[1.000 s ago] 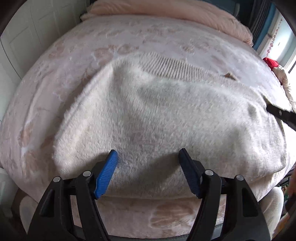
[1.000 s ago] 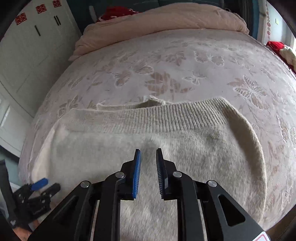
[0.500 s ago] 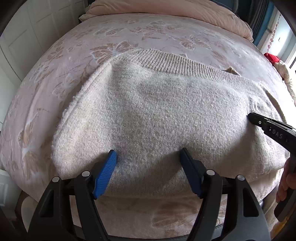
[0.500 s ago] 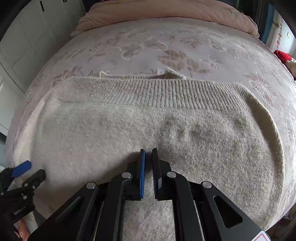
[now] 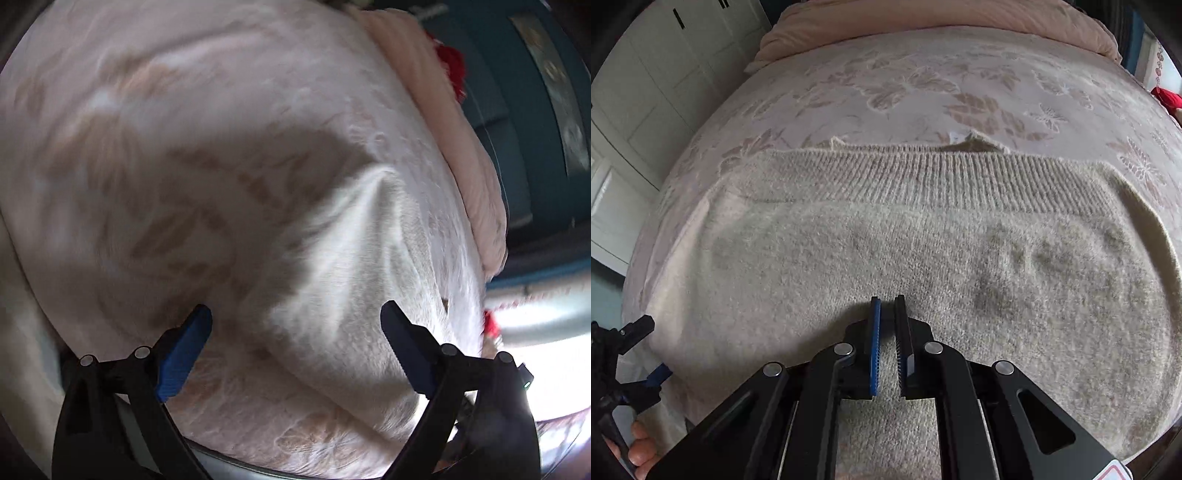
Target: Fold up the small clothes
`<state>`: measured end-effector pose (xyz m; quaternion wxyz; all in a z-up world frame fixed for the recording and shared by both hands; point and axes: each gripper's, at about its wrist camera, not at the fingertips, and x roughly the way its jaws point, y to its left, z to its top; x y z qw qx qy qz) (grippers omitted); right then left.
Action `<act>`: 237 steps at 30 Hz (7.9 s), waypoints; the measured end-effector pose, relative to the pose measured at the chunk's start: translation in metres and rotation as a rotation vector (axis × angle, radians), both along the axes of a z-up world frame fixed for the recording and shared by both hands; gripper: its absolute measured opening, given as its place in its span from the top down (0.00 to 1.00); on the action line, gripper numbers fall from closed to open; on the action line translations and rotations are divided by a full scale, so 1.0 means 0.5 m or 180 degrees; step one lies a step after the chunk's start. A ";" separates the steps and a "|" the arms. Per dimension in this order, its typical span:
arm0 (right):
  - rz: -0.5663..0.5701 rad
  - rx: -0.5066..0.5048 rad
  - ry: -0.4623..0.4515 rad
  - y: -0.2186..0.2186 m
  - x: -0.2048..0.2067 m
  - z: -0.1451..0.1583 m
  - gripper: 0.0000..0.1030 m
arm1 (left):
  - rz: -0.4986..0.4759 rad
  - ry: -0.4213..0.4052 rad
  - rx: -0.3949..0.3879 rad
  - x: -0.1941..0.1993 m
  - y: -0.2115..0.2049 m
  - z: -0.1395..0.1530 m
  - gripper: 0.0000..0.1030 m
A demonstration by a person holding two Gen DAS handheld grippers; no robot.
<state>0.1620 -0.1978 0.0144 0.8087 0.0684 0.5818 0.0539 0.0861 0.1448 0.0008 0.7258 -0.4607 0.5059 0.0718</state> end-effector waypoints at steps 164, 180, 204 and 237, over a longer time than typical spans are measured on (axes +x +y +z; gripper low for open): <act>-0.0876 0.0470 -0.0266 -0.441 -0.197 0.047 1.00 | -0.3011 -0.0739 0.1757 0.056 -0.656 0.125 0.76; -0.0851 0.0326 -0.0217 -0.463 0.001 0.066 0.98 | -0.2931 -0.0598 0.1714 0.204 -0.701 0.116 0.63; -0.1163 0.0354 -0.0264 -0.479 -0.308 0.104 0.47 | -0.3087 -0.0708 0.1761 0.031 -0.672 0.165 0.36; -0.1215 0.1672 -0.0138 -0.494 -0.139 -0.049 0.08 | -0.2792 -0.0131 0.0512 0.153 -0.619 -0.010 0.04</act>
